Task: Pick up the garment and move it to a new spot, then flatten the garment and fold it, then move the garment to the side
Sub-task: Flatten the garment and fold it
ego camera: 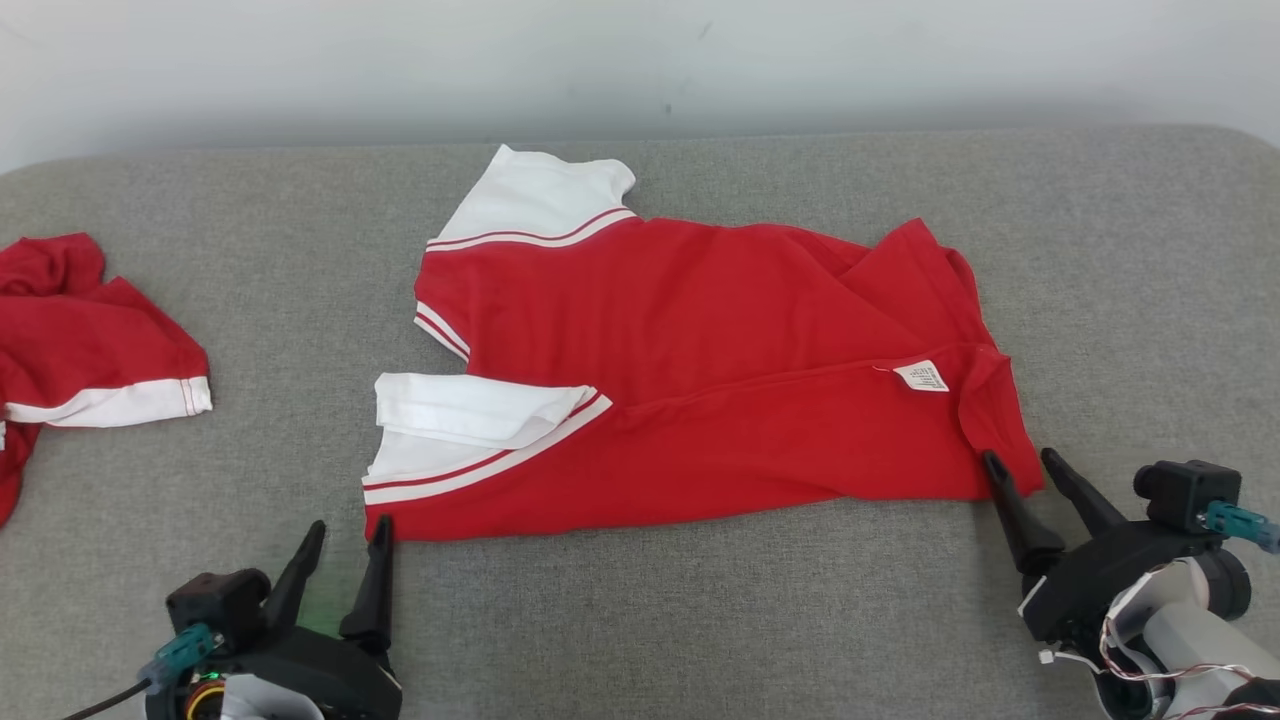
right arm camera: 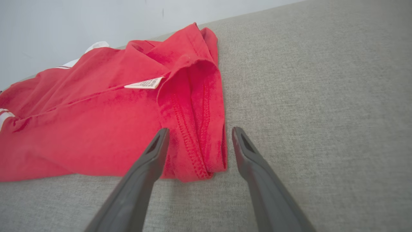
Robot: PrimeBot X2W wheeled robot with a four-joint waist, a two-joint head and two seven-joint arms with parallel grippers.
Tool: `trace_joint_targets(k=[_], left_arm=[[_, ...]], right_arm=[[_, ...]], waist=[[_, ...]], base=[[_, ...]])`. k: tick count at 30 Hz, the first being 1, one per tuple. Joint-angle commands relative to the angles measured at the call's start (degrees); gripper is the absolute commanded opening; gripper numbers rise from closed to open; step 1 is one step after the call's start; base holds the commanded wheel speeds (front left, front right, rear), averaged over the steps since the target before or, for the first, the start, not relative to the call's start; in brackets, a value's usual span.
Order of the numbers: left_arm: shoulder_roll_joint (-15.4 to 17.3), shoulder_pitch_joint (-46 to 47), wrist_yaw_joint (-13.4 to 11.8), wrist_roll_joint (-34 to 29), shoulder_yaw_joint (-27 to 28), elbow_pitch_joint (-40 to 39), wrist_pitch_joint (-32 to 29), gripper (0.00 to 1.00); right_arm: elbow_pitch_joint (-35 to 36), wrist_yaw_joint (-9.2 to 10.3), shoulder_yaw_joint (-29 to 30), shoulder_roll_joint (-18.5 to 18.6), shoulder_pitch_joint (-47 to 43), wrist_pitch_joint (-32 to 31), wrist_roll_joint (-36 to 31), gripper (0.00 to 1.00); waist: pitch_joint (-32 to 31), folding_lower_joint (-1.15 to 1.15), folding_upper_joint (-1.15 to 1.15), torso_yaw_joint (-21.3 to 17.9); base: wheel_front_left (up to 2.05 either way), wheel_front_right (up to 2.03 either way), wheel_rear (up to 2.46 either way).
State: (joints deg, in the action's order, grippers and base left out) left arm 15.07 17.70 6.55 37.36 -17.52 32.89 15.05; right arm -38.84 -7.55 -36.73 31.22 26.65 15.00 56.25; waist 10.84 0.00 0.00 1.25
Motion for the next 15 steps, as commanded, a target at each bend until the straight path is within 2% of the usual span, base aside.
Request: trace_joint_targets(k=[1, 13, 14, 15], left_arm=[[-0.8, 0.7, 0.2, -0.9, -0.1, 1.0, 0.1, 1.00], [-2.3, 3.2, 0.7, -2.9, 0.7, 5.0, 0.1, 1.00], [-2.5, 3.4, 0.8, -3.0, 0.7, 5.6, 0.1, 1.00], [-2.7, 3.6, 0.8, -3.1, 0.7, 6.1, 0.1, 0.87]], right_arm=[[-0.3, 0.14, 0.3, -1.0, -0.1, 0.3, -1.2, 1.00], [-2.6, 0.14, 0.1, -2.8, 0.8, 0.2, -6.8, 1.00], [-3.0, 0.14, 0.2, -3.2, 0.9, 0.2, -7.2, 0.97], [-3.5, 0.14, 0.3, -3.5, 1.1, 0.2, -7.5, 0.52]], waist=[[0.4, 0.00, 0.00, 0.1], [1.5, 0.00, 0.00, -0.1], [1.5, 0.00, 0.00, -0.1], [1.5, 0.00, 0.00, -0.2]], base=[[0.00, 0.00, 0.00], [0.00, 0.00, 0.00], [0.00, 0.00, 0.00], [0.00, 0.00, 0.00]])
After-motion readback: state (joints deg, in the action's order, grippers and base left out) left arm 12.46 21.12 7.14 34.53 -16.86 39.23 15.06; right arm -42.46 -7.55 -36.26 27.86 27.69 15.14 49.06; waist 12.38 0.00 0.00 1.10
